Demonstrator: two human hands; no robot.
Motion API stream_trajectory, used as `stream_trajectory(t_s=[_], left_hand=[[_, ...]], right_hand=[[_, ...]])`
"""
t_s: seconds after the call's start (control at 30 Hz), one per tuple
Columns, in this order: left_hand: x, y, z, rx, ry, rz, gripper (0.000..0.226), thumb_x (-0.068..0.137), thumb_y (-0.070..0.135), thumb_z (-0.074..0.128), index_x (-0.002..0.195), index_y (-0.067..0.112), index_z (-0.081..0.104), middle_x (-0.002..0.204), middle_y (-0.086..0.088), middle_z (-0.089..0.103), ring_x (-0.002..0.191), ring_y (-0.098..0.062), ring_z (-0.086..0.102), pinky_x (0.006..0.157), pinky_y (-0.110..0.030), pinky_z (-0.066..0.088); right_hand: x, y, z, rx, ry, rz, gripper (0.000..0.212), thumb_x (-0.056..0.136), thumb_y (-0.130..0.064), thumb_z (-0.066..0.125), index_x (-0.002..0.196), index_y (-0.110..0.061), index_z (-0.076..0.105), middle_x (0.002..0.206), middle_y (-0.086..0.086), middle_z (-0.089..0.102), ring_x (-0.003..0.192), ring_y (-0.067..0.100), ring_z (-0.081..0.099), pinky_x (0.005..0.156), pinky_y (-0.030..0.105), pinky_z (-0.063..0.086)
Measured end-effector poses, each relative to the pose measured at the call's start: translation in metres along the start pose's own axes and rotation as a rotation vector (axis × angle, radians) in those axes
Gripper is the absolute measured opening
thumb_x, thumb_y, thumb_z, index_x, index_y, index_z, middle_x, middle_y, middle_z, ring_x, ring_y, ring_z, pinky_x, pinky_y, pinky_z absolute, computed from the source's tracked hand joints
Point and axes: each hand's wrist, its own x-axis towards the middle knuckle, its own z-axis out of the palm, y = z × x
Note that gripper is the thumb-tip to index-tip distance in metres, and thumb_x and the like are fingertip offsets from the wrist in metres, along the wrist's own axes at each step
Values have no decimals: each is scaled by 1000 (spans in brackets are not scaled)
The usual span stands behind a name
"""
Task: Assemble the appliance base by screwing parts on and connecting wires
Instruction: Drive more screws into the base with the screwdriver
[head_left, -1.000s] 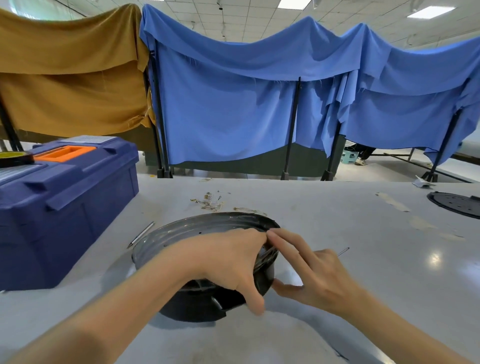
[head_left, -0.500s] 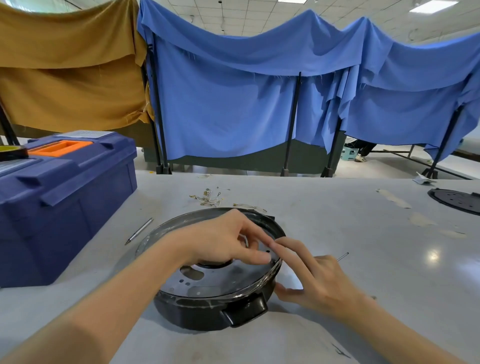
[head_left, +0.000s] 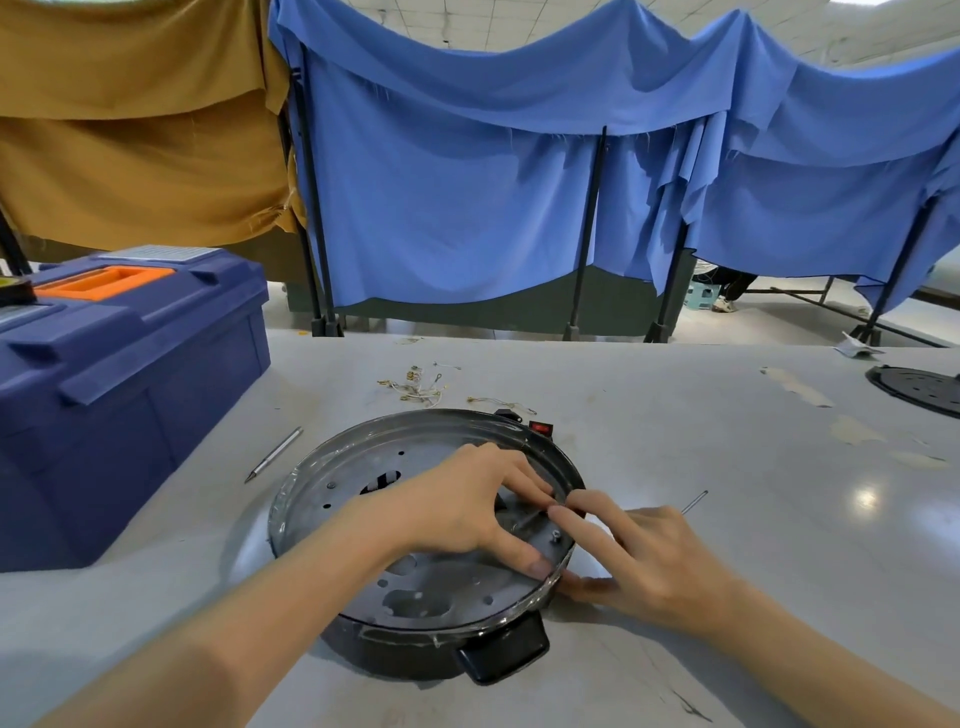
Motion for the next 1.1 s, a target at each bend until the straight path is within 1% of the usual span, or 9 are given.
stream_trajectory(t_s=[0.27, 0.33, 0.43, 0.6, 0.67, 0.73, 0.83, 0.93, 1.1], left_hand=[[-5, -8, 11, -37, 69, 35, 61, 70, 47, 82, 126, 32, 64, 121, 29, 52, 113, 10, 46, 97, -15, 35], [-5, -8, 13, -35, 67, 29, 63, 69, 48, 83, 126, 31, 65, 121, 29, 53, 115, 8, 46, 99, -18, 36], [-5, -7, 16, -19, 50, 15, 64, 66, 50, 83, 125, 30, 66, 119, 28, 54, 117, 2, 46, 103, -27, 39], [-5, -8, 17, -17, 41, 8, 64, 67, 50, 83, 124, 29, 67, 119, 28, 53, 115, 4, 46, 103, -28, 39], [-4, -8, 17, -15, 38, 0, 63, 67, 50, 83, 124, 28, 67, 122, 28, 53, 118, 3, 45, 105, -29, 39], [-4, -10, 18, -4, 37, -3, 62, 67, 51, 83, 122, 27, 67, 124, 27, 53, 120, 3, 44, 106, -28, 38], [-1, -10, 17, 3, 26, -10, 62, 65, 52, 84, 119, 27, 69, 124, 26, 53, 118, 5, 43, 101, -23, 37], [4, -6, 13, 54, 10, -19, 62, 60, 52, 86, 114, 24, 72, 121, 19, 56, 113, -1, 47, 97, -26, 42], [13, 1, 9, 146, -5, -25, 61, 54, 51, 89, 106, 21, 74, 110, 14, 57, 102, -9, 50, 87, -33, 49]], right_hand=[[7, 9, -9, 65, -81, -81, 32, 89, -28, 71, 98, -9, 47, 86, 12, 64, 47, 23, 43, 35, 30, 36], [8, 10, -8, 75, -100, -69, 28, 86, -14, 71, 96, -9, 45, 83, 11, 63, 47, 24, 41, 35, 31, 34], [8, 10, -7, 73, -121, -47, 15, 90, 2, 48, 89, -11, 42, 77, 9, 59, 48, 22, 30, 33, 30, 28], [5, 7, -4, 89, -114, 2, 11, 96, -3, 41, 91, -12, 46, 85, 7, 57, 64, 16, 15, 45, 25, 18], [1, 12, -5, 74, -105, 27, 3, 98, -11, 51, 100, -10, 51, 96, 6, 60, 63, 14, 21, 46, 22, 21], [3, 24, -10, 40, -90, 75, 18, 92, -18, 64, 106, -9, 58, 99, 7, 68, 53, 16, 43, 40, 21, 30], [24, 44, -31, 2, 103, 261, 28, 86, -28, 68, 92, -1, 74, 86, 1, 72, 55, 9, 40, 46, 14, 32], [62, 51, -60, 217, 389, 585, 31, 88, -32, 67, 78, -3, 72, 61, -25, 53, 50, 8, 38, 48, 11, 30], [113, 48, -86, 1036, 790, 1004, 55, 98, -45, 52, 54, -13, 57, 46, 4, 53, 28, 15, 35, 37, 20, 28]])
